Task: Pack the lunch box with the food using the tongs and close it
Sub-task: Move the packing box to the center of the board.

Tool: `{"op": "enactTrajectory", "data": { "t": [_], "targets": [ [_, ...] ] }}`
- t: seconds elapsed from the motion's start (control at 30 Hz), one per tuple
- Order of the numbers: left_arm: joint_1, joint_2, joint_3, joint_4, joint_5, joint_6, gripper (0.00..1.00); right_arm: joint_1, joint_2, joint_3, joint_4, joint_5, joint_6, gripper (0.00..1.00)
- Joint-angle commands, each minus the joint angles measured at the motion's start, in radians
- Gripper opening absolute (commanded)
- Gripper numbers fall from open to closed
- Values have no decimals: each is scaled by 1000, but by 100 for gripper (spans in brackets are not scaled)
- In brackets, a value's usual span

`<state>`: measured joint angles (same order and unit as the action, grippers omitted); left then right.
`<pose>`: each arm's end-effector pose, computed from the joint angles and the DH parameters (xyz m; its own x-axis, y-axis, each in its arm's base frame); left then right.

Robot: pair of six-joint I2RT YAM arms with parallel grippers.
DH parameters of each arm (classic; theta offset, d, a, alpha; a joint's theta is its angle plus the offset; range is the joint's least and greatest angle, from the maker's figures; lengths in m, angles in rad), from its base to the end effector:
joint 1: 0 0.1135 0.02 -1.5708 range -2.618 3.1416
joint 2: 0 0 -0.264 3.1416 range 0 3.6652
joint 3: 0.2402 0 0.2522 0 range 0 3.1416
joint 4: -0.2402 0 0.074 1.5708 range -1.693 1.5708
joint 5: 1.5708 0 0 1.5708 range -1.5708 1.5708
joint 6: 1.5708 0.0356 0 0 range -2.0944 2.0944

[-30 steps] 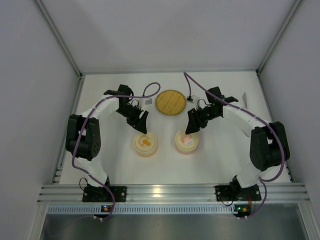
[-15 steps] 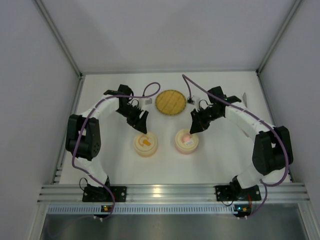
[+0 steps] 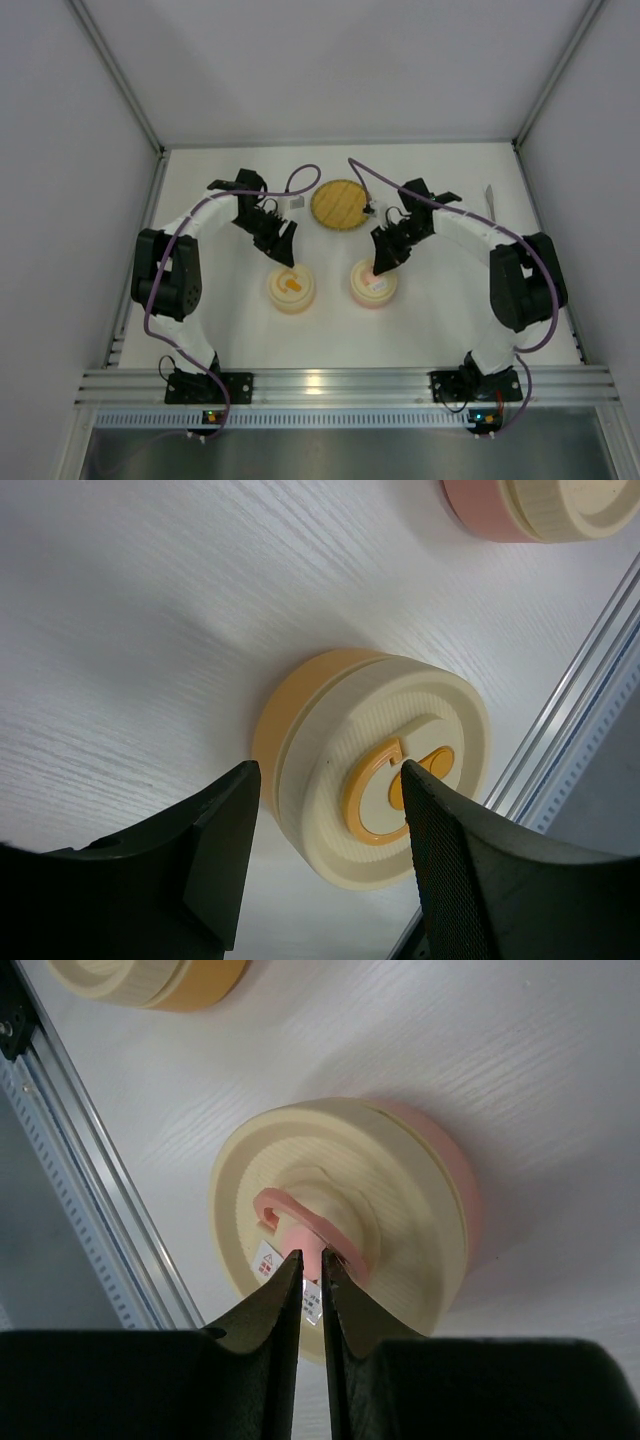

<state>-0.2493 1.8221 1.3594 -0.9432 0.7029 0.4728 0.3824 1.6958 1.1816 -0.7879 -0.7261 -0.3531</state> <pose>0.3318 -0.1082 0.2138 -0.7185 0.5415 -0.4365 0.6945 0.5241 -0.4930 0.2903 0.1422 0.2102 -0.6863 -0.5547 -0.4705 -0.7246 0.4649 0.5088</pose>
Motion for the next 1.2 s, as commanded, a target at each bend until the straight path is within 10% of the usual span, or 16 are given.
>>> {"op": "enactTrajectory", "data": {
  "t": [0.0,0.37,0.63,1.17],
  "targets": [
    [-1,-33,-8,20,29,9,64,19,31,62,58,-19,31,12],
    [-1,-35,-22,23,26,12,64,19,110,87,30,-108,79,14],
    [-1,-35,-13,17,41,13,66,-30,-50,121,-36,-179,52,41],
    [1,-69,-59,52,44,1,67,-131,28,102,-122,136,-7,54]
  ]
}}
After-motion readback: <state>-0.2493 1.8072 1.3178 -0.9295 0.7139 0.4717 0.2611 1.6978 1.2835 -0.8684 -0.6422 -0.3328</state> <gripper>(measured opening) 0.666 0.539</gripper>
